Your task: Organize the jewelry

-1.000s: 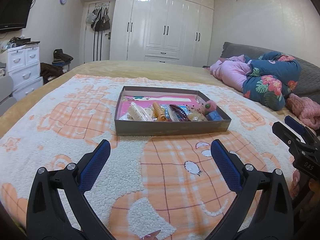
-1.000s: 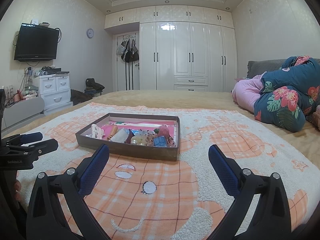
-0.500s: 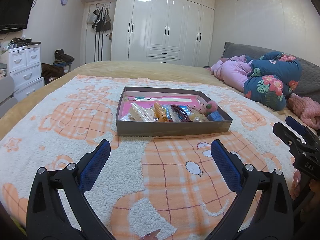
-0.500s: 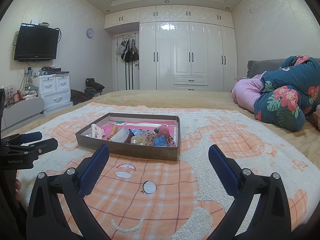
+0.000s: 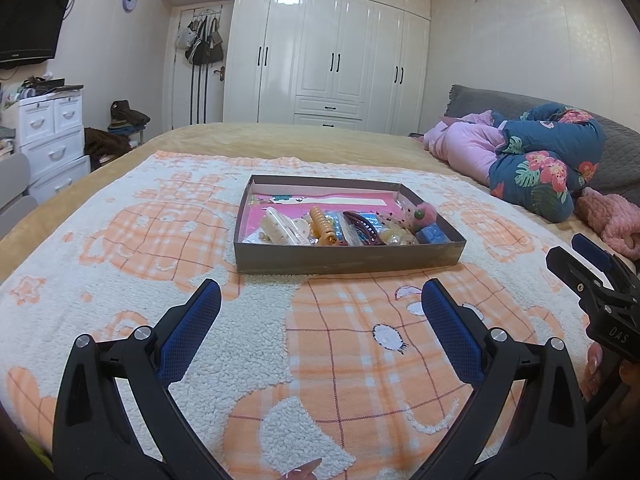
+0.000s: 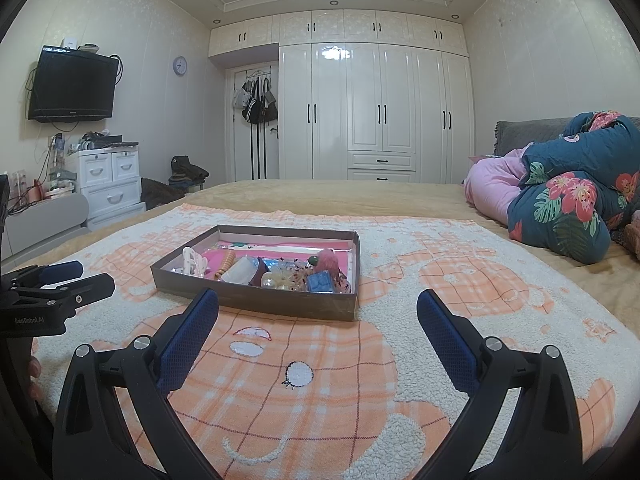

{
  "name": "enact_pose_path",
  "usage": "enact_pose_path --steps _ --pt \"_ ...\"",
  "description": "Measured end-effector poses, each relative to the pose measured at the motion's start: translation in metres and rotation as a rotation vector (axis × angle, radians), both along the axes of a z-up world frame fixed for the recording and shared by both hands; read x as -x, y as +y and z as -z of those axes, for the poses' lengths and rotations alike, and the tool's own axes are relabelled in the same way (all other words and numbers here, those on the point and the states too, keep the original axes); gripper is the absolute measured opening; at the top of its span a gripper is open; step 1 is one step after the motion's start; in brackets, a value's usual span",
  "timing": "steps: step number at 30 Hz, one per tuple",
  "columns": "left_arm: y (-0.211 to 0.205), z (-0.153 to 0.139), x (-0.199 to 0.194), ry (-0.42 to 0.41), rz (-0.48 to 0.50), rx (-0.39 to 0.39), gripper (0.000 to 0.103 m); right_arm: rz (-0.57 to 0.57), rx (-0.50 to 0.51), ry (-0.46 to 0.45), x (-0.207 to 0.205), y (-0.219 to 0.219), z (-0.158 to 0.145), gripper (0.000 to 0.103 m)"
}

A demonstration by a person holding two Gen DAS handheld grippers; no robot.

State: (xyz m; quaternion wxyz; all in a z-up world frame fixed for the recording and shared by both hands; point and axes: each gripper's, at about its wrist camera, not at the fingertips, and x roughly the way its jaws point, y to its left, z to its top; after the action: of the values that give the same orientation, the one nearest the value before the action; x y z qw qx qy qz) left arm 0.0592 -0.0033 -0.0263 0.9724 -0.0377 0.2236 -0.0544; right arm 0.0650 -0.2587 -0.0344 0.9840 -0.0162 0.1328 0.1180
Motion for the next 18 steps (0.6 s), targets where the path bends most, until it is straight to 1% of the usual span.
enact_pose_path --steps 18 --pt "0.0002 -0.0003 -0.0013 0.002 -0.005 -0.007 0.092 -0.001 0.001 0.004 0.0008 0.0009 0.0023 0.097"
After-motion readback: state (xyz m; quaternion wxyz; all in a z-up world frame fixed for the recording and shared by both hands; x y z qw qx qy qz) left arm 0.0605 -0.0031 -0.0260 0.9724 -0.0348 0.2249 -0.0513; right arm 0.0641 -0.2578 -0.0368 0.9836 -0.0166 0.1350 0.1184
